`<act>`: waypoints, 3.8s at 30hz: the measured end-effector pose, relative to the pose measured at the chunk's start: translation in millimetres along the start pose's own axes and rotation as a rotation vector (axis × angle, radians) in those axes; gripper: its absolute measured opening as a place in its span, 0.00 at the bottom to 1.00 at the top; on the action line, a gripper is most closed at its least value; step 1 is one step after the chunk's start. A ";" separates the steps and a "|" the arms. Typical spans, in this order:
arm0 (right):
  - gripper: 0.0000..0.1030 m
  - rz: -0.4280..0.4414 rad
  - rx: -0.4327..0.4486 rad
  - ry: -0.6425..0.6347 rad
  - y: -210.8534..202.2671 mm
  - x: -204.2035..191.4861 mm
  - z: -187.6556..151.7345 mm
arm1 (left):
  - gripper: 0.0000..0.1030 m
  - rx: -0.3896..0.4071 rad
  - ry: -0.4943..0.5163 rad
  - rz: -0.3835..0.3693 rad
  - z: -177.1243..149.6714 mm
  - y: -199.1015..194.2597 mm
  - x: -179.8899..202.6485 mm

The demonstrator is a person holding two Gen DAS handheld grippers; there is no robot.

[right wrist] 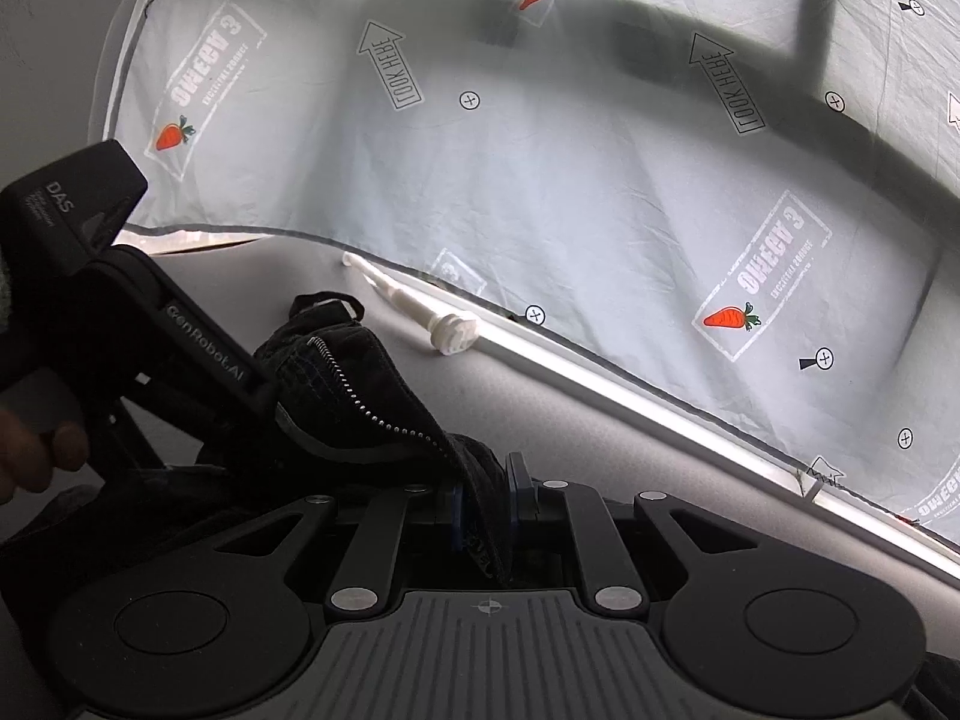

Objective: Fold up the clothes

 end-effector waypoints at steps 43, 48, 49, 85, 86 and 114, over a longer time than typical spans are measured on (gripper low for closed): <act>0.58 0.191 -0.310 0.462 57.2 9.1 -23.2 | 0.58 0.188 0.338 0.294 15.2 -61.4 -34.1; 0.59 0.198 -0.334 0.472 72.7 9.0 -19.9 | 0.58 0.059 0.422 0.320 -31.5 -30.9 -30.9; 0.59 0.198 -0.335 0.471 74.4 8.7 -18.8 | 0.58 0.061 0.412 0.301 -36.0 -29.8 -31.3; 0.72 0.290 -0.385 0.436 35.3 3.7 -26.5 | 0.15 0.142 0.229 0.589 -111.2 -88.9 -6.4; 0.74 0.293 -0.380 0.427 33.8 1.6 -25.7 | 0.16 0.138 0.246 0.596 -109.3 -86.2 -6.7; 0.76 0.532 -0.396 0.036 18.0 -70.5 1.8 | 0.12 -0.043 0.098 0.571 -98.6 -101.2 -55.6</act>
Point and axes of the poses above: each gripper's, at about its wrist camera, not at the fingertips, and y roughly the way its jaws point, x to its right, z to its top, the point moved 4 cm from there along y, roughly the way its jaws point, and after that the axes turned 3 degrees about -z, right-handed, at the moved point
